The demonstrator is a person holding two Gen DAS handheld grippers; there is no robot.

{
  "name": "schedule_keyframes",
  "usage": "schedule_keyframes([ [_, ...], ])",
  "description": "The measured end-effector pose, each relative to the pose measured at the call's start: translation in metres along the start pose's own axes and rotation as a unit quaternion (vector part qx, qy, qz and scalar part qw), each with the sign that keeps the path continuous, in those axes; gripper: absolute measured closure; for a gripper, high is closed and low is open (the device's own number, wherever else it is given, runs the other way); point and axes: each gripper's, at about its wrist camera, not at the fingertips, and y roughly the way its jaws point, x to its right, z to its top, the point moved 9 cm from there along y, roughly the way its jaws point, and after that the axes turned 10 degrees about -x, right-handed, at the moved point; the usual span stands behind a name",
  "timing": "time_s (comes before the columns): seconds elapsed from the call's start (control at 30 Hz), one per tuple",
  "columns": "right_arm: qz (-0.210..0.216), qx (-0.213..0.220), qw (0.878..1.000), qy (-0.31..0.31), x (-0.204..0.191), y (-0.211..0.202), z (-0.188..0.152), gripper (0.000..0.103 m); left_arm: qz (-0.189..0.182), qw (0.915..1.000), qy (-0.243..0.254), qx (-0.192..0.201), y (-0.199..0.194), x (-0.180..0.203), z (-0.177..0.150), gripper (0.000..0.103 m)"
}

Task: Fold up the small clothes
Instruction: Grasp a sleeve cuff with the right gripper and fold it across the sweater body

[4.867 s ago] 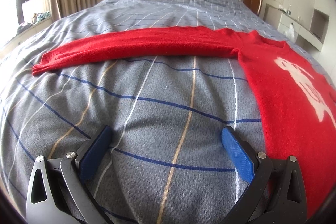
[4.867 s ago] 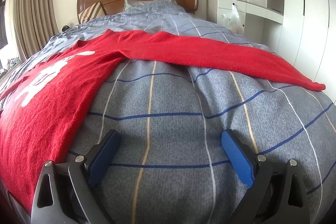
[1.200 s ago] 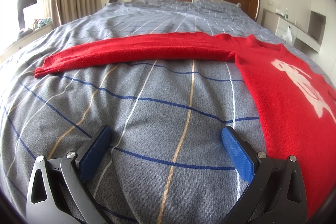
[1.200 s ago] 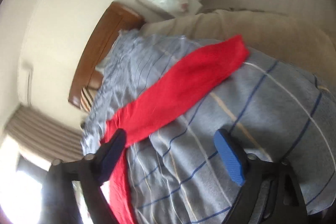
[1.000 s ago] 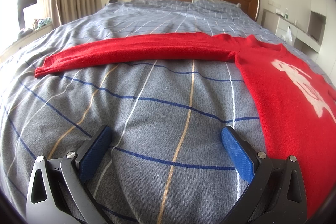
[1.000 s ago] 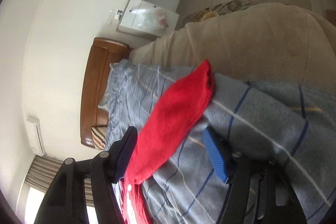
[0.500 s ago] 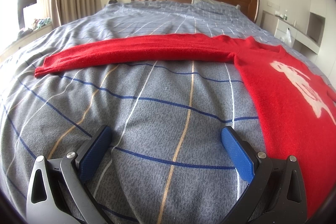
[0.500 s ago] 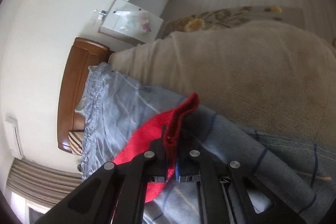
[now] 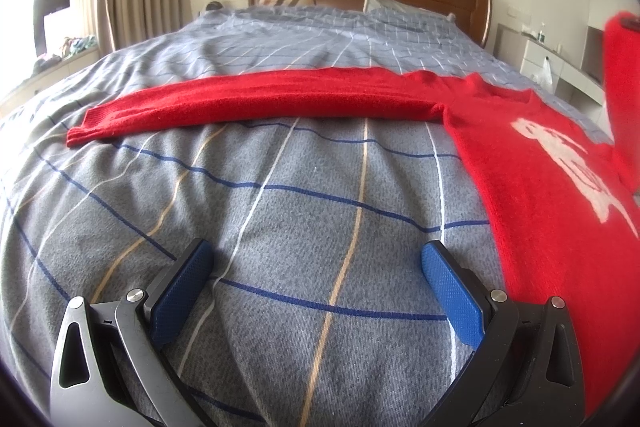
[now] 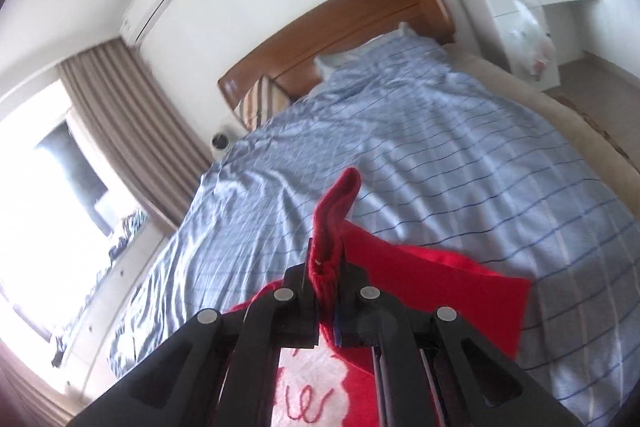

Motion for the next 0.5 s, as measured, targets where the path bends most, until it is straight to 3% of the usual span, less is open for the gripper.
schedule_keyframes([
  [0.2,-0.025,-0.080,0.994,-0.064,-0.047,0.114,-0.075,0.098,0.001,1.0000,0.000,0.000,0.000,0.000,-0.001,0.000],
  [0.27,-0.013,-0.116,0.991,-0.066,-0.055,0.145,-0.102,0.092,0.000,1.0000,0.000,0.001,0.000,0.000,-0.001,0.000],
  [0.3,0.003,-0.143,0.988,-0.057,-0.057,0.161,-0.117,0.071,0.000,1.0000,0.000,0.001,0.001,0.000,-0.001,0.000],
  [0.33,0.026,-0.163,0.985,-0.043,-0.059,0.169,-0.134,0.042,0.000,1.0000,0.000,0.001,0.000,0.000,-0.001,0.001],
  [0.37,0.051,-0.172,0.983,-0.033,-0.064,0.171,-0.148,0.034,0.000,1.0000,0.000,0.001,0.000,0.000,-0.001,0.000],
  [0.5,0.129,-0.185,0.974,-0.035,-0.077,0.152,-0.180,0.034,0.000,1.0000,0.000,0.002,0.000,0.000,-0.001,0.001],
])
